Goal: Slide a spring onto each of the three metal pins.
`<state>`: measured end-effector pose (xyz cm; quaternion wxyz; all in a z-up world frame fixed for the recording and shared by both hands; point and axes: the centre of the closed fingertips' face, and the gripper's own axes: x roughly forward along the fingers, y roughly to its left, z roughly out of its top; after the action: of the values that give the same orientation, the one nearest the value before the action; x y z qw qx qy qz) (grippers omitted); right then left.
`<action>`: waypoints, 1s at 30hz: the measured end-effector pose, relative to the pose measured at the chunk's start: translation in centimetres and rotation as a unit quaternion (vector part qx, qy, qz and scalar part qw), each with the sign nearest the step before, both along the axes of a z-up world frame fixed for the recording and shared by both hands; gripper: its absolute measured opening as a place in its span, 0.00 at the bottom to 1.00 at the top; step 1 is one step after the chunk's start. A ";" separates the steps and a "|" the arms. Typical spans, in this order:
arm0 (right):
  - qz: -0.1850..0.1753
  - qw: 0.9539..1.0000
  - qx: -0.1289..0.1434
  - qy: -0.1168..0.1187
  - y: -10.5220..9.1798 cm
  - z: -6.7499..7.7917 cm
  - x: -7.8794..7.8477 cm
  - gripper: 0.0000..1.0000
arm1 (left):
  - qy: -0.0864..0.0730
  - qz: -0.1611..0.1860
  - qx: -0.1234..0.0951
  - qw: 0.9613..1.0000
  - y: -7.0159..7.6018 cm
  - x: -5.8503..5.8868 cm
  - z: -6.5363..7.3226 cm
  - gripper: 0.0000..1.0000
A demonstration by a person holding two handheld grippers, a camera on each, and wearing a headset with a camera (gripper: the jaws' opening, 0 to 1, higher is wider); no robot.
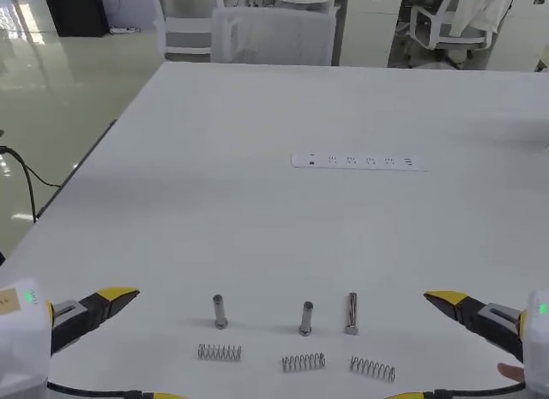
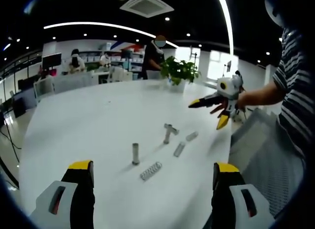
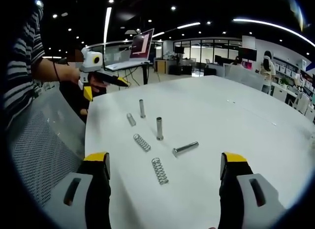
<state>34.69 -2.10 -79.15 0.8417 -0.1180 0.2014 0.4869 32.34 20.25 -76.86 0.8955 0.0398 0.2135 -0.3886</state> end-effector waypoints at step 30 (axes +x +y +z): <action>-0.011 0.999 -0.035 0.010 -0.5 1.2 3.1 0.64 | 0.001 0.007 0.005 1.000 0.2 0.1 -0.1 0.98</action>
<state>37.74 -2.56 -77.93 0.8404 -0.1404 0.2277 0.4713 32.40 20.50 -76.93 0.8977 0.0422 0.2161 -0.3818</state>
